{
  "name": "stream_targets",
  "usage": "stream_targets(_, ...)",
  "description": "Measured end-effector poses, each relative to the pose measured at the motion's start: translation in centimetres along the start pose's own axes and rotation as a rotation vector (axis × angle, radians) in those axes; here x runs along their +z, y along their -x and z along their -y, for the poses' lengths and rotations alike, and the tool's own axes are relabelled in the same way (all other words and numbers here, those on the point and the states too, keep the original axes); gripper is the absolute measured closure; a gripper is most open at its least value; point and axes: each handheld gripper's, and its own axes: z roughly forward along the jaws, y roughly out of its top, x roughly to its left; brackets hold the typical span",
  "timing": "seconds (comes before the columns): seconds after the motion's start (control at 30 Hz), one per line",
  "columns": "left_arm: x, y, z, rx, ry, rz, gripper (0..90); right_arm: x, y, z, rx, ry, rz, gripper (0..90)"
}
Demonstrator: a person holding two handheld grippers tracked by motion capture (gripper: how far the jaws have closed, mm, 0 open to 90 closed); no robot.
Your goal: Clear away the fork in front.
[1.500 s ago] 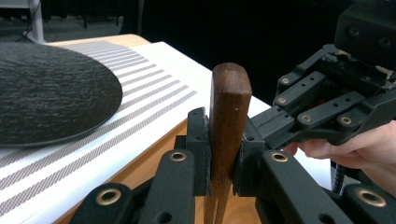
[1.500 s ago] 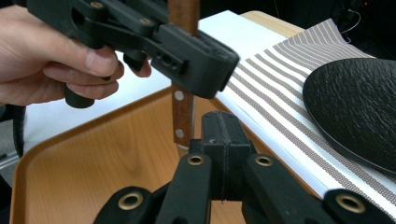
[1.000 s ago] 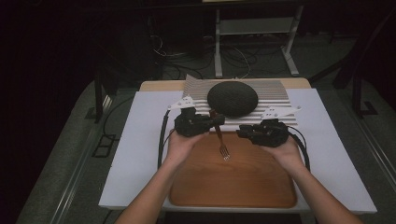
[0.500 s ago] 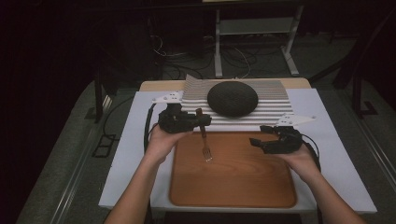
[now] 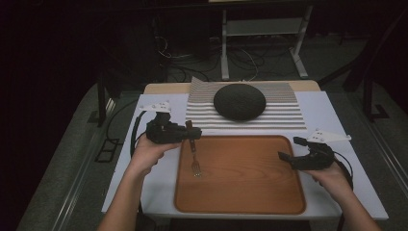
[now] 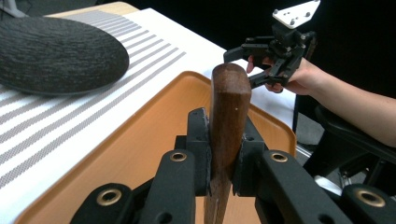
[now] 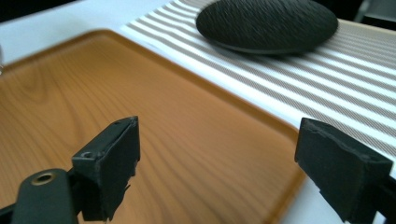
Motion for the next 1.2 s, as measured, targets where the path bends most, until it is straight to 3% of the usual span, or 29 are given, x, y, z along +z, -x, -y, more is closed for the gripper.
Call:
stream_targets(0.3, -0.9, -0.4, 2.1, -0.048, -0.056, 0.017, 80.1, -1.1, 0.4, 1.6, 0.005, -0.022, 0.032, 13.1)
stream_targets(0.43, -0.4, -1.0, 2.6, -0.044, -0.081, 0.009, 79.9, -1.0, 0.4, 1.5, 0.0, -0.017, 0.04, 13.0)
stream_targets(0.53, 0.0, -1.5, 2.8, -0.049, -0.055, 0.017, 79.8, -0.9, 0.4, 1.6, -0.01, -0.024, 0.044, 12.8)
stream_targets(0.6, 0.3, -1.6, 2.8, -0.036, -0.05, -0.001, 79.2, -0.8, 0.4, 1.6, -0.015, -0.026, 0.045, 12.8)
stream_targets(0.93, 3.2, -2.9, 3.5, -0.043, -0.027, -0.04, 76.4, -0.6, 0.5, 1.6, -0.025, -0.031, 0.049, 12.7)
stream_targets(1.2, 6.0, -3.6, 4.3, -0.07, -0.094, -0.034, 74.5, -0.2, 0.4, 1.5, -0.035, -0.042, 0.047, 12.8)
